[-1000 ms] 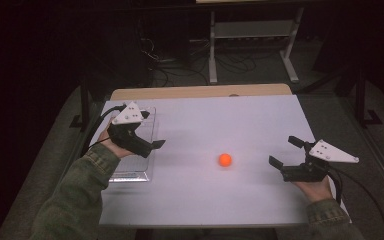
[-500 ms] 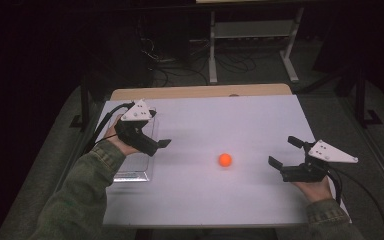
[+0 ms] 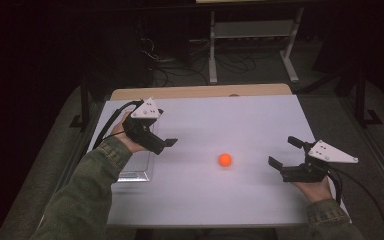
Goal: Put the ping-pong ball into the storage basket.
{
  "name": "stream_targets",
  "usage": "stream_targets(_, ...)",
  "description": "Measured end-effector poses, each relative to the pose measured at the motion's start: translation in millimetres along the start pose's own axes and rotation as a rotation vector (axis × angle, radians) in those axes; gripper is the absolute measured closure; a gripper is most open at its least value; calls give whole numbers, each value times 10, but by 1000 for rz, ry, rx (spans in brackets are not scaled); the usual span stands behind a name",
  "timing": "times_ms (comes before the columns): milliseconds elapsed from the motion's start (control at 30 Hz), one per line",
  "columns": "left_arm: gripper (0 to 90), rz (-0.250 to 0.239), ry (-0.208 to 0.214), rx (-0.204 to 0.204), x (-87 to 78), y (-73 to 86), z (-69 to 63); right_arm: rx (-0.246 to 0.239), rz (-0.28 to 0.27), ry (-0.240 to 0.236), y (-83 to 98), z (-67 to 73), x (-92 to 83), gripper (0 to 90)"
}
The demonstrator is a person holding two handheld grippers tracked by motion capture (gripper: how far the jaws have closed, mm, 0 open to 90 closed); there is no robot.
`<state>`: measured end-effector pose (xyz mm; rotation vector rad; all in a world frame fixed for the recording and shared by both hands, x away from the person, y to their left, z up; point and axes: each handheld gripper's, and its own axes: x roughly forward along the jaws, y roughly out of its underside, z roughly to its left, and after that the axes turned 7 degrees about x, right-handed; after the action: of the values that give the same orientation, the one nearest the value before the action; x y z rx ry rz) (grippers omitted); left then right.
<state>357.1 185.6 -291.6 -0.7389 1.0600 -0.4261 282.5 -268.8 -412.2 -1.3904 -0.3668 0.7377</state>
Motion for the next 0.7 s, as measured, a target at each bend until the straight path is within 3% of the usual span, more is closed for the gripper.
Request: stream_targets(700,0,29,50,44,242,-229,-45,-2,-4,-8,-1,6,-10,0)
